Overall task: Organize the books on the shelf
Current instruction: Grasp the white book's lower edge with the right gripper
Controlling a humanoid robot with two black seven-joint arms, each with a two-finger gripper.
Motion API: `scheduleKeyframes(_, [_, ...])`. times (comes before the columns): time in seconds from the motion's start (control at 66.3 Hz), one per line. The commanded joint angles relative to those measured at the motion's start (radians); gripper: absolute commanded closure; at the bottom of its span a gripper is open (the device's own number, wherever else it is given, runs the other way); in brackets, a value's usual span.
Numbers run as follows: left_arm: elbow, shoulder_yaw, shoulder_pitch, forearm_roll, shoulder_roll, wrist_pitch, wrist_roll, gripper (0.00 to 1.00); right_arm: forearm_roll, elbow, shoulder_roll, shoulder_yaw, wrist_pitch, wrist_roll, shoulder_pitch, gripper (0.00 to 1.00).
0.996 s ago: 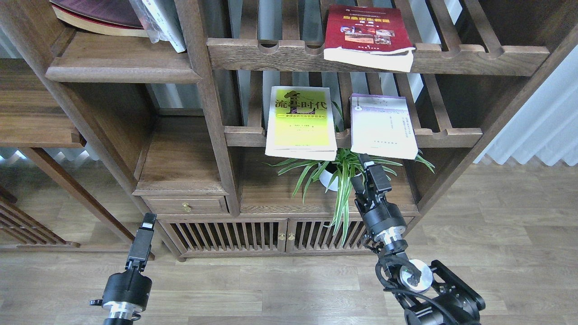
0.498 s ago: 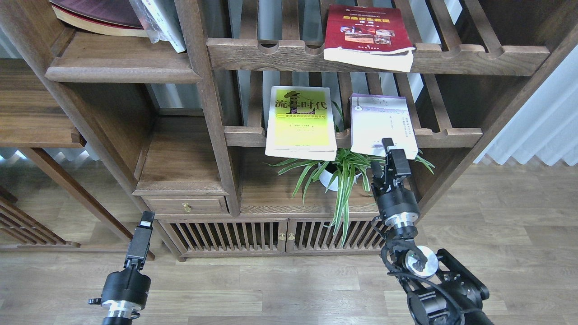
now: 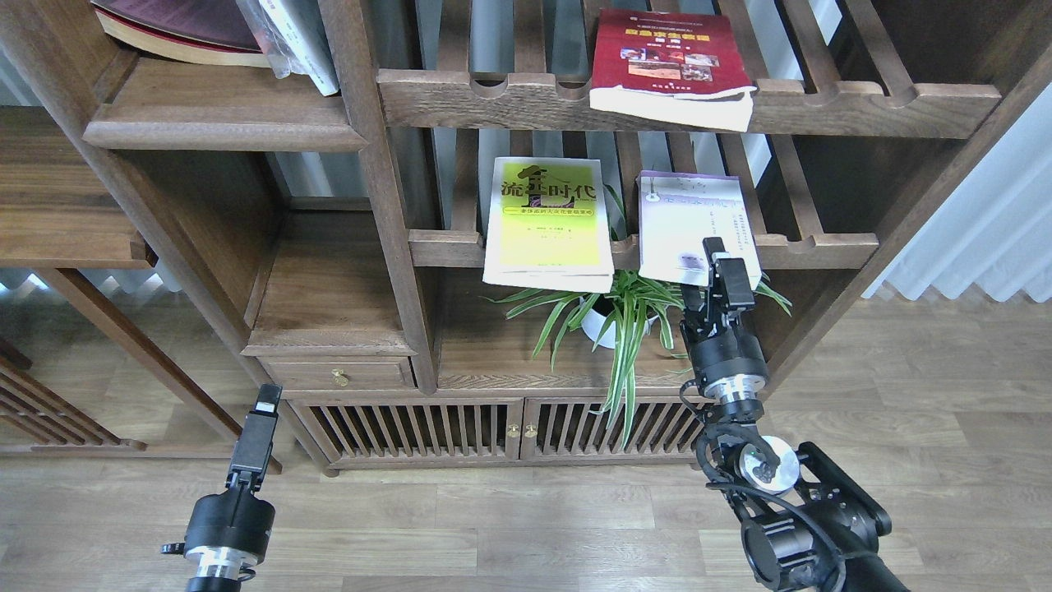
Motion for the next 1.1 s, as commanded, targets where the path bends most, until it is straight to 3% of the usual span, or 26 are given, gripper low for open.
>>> scheduleKeyframes(0.0, [-0.001, 0.000, 0.000, 0.000, 0.000, 0.000, 0.000, 0.00, 0.001, -0.023, 0.000, 0.000, -0.030, -0.002, 0.021, 0.01])
scheduleKeyframes(0.287, [-0.001, 0.000, 0.000, 0.000, -0.001, 0.000, 0.000, 0.00, 0.032, -0.028, 0.000, 0.005, -0.173, -0.002, 0.038, 0.03])
scheduleKeyframes(0.423, [-0.001, 0.000, 0.000, 0.000, -0.003, 0.000, 0.000, 0.00, 0.046, -0.028, 0.000, 0.009, -0.176, 0.000, 0.042, 0.13])
scheduleKeyframes(0.438, [-0.001, 0.000, 0.000, 0.000, -0.003, 0.000, 0.000, 0.00, 0.046, -0.028, 0.000, 0.026, -0.176, 0.001, 0.042, 0.20])
scheduleKeyframes(0.468, [-0.001, 0.000, 0.000, 0.000, -0.003, 0.000, 0.000, 0.00, 0.046, -0.028, 0.000, 0.038, -0.176, 0.001, 0.042, 0.25])
scheduleKeyframes(0.92, [-0.002, -0.008, 0.000, 0.000, -0.001, 0.000, 0.000, 0.00, 0.052, -0.022, 0.000, 0.046, -0.147, 0.001, 0.046, 0.66])
scheduleKeyframes(1.041, [-0.002, -0.015, 0.000, 0.000, -0.001, 0.000, 0.000, 0.00, 0.052, -0.019, 0.000, 0.038, -0.076, 0.000, 0.038, 0.91])
scheduleKeyframes(1.086, [-0.002, -0.015, 0.000, 0.000, -0.001, 0.000, 0.000, 0.00, 0.052, -0.019, 0.000, 0.035, -0.038, -0.002, 0.036, 0.96])
